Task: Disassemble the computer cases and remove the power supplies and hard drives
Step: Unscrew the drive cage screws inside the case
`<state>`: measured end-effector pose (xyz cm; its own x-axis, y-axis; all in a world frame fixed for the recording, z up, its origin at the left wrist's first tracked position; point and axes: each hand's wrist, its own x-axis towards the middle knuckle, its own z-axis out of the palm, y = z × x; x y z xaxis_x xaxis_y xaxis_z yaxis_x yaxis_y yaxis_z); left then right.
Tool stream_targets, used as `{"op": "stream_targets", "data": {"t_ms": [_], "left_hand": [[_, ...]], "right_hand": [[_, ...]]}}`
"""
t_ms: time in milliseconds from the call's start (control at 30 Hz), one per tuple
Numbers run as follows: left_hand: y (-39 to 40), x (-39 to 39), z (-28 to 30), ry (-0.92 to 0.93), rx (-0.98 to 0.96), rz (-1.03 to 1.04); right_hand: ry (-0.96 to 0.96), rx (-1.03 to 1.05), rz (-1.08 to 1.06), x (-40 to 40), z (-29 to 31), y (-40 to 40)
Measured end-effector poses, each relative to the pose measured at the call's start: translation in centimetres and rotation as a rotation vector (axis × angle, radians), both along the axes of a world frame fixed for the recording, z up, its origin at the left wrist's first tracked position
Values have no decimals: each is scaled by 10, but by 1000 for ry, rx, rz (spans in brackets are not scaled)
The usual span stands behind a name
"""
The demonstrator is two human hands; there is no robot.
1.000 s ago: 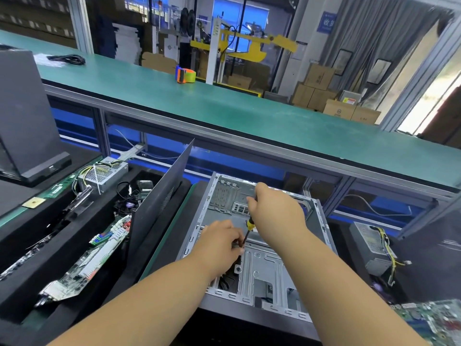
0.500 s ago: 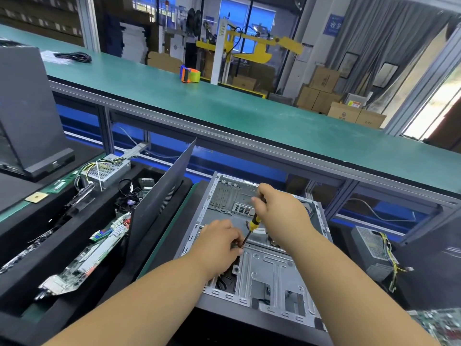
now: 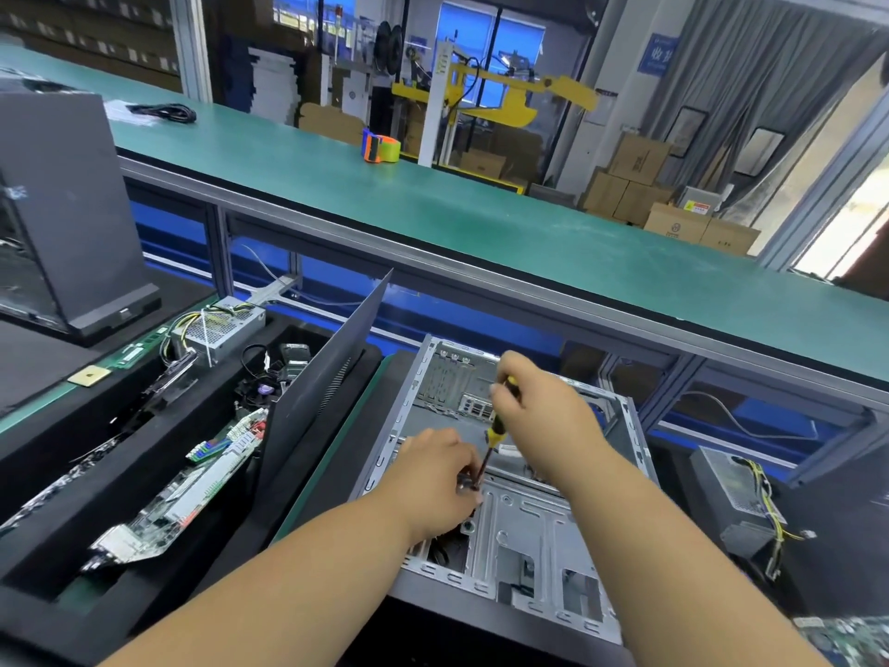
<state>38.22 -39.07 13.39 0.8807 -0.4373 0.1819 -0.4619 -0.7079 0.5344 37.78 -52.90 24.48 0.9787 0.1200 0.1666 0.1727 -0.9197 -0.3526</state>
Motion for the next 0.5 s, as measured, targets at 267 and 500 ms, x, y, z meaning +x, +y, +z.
{"op": "stream_targets", "data": {"t_ms": [267,500], "left_hand": [[0,2,-3,8,-30,0],[0,2,-4,20,-65,0]], "right_hand": [[109,-34,11,-6,15,-2],[59,-237,-78,-5,17,-5]]}}
